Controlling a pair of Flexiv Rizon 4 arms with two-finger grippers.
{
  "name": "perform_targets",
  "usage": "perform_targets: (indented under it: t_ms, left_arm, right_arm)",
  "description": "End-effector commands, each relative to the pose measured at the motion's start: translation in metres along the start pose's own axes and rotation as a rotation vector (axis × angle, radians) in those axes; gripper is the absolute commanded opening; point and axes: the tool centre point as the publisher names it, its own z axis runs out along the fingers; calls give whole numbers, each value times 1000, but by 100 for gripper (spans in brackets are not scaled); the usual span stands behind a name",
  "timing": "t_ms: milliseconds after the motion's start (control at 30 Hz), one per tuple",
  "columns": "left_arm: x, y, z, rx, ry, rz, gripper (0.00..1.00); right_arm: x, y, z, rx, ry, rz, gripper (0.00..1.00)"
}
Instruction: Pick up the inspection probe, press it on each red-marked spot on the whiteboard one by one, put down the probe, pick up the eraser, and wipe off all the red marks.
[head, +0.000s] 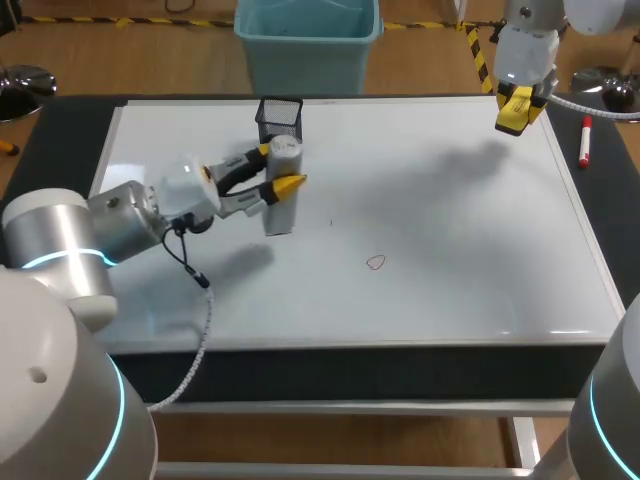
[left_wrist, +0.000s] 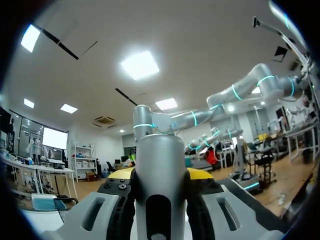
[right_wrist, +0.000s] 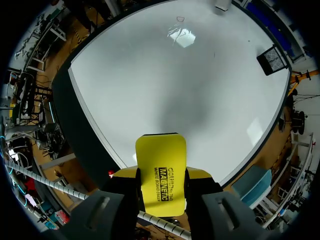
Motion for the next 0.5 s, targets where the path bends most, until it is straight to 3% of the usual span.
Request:
perform_targets:
  t_ms: [33,500]
  left_arm:
    - [-7,-8,-21,20,-6,8,0]
    - [-30,-9,-48,77,-34,32,0]
  right_arm:
    - [1,0,-1,2,3,-2,0]
    - [1,0,-1,2,3,-2,0]
